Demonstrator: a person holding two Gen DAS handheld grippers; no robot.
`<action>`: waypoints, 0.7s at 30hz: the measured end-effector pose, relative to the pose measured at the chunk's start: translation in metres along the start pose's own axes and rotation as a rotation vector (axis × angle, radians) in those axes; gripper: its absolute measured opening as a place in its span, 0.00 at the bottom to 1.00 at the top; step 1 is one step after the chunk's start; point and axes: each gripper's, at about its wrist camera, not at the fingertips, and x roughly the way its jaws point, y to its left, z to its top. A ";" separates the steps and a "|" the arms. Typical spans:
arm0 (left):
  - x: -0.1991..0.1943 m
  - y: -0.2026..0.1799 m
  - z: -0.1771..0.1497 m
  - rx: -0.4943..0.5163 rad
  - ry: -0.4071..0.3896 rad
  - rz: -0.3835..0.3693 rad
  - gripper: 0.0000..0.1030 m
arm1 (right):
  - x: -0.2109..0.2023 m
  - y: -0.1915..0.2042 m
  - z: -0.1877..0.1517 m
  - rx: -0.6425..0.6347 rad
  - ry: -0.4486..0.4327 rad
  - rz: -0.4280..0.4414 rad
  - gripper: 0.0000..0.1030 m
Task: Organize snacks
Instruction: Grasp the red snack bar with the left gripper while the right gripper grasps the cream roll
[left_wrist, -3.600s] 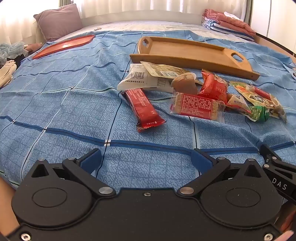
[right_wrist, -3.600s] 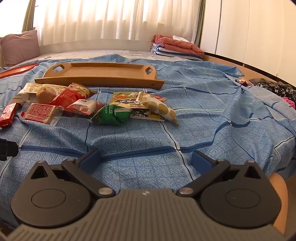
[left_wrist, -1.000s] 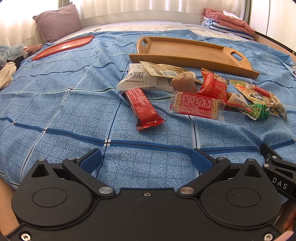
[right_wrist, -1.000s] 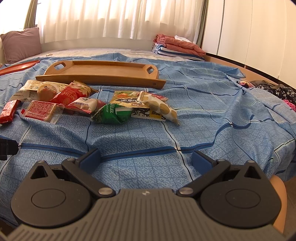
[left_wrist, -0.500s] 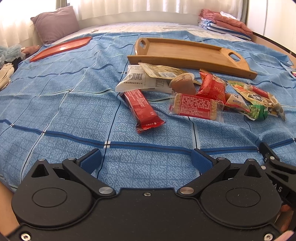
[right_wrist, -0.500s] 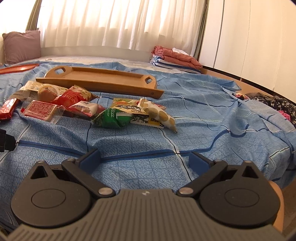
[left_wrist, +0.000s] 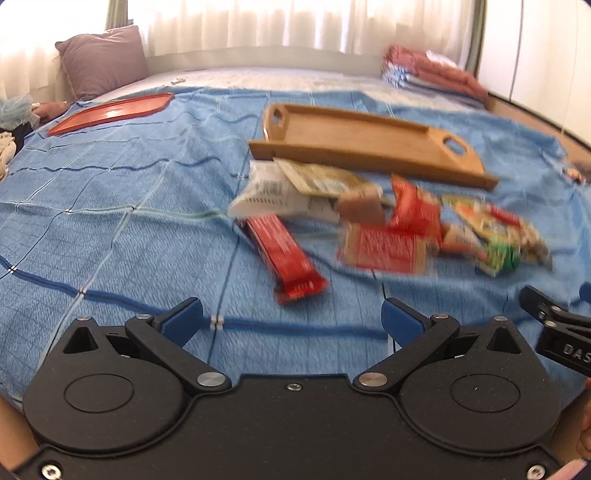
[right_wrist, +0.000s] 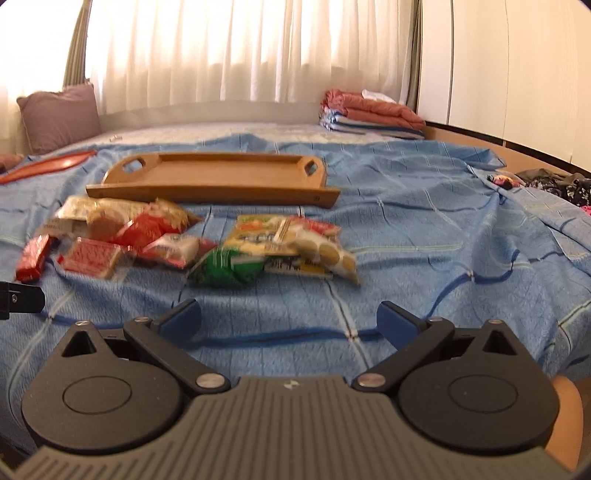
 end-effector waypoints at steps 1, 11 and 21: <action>0.000 0.002 0.004 -0.018 -0.012 -0.001 0.99 | 0.000 -0.004 0.003 0.017 -0.009 0.002 1.00; 0.016 0.015 0.031 -0.103 -0.053 -0.026 0.75 | 0.032 -0.044 0.030 0.241 0.014 0.039 0.99; 0.034 0.015 0.028 -0.120 -0.019 -0.010 0.61 | 0.063 -0.046 0.033 0.312 0.049 0.038 0.97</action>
